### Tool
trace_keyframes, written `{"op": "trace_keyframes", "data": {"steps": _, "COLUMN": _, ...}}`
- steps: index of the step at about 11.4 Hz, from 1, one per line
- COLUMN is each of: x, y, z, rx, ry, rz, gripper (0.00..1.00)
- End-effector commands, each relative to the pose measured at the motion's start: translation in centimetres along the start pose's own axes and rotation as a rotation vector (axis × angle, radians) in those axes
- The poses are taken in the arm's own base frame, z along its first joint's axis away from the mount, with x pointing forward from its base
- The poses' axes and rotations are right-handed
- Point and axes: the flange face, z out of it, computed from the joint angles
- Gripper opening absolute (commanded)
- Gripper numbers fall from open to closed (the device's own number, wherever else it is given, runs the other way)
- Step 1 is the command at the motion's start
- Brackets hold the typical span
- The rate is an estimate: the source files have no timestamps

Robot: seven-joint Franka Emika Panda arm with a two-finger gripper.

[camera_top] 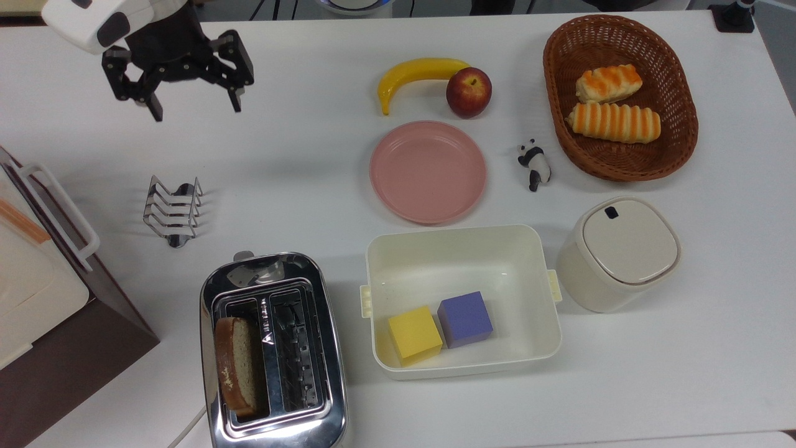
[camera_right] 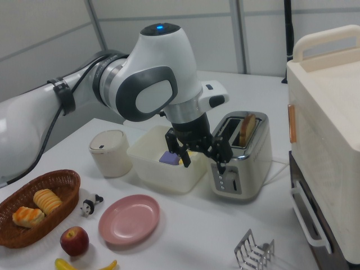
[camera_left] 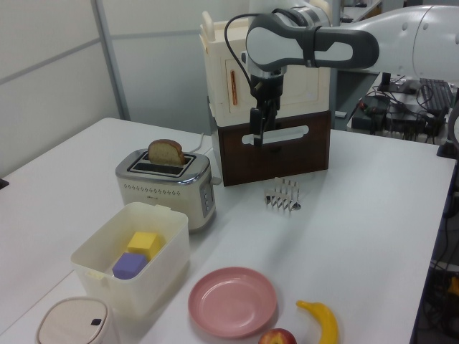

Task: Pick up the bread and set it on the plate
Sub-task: 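Move the open gripper over the toaster and lower it toward the bread slice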

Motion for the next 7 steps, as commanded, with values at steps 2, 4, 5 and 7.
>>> {"op": "trace_keyframes", "data": {"steps": 2, "x": 1.8, "y": -0.3, "z": 0.2, "rx": -0.032, "ry": 0.129, "rz": 0.042, "gripper": 1.00}}
{"op": "trace_keyframes", "data": {"steps": 4, "x": 3.0, "y": -0.1, "z": 1.3, "rx": -0.007, "ry": 0.197, "rz": 0.082, "gripper": 1.00}}
{"op": "trace_keyframes", "data": {"steps": 5, "x": 3.6, "y": -0.2, "z": 1.6, "rx": -0.019, "ry": 0.228, "rz": 0.080, "gripper": 1.00}}
{"op": "trace_keyframes", "data": {"steps": 7, "x": 5.2, "y": -0.4, "z": 2.0, "rx": -0.053, "ry": 0.334, "rz": 0.101, "gripper": 1.00}}
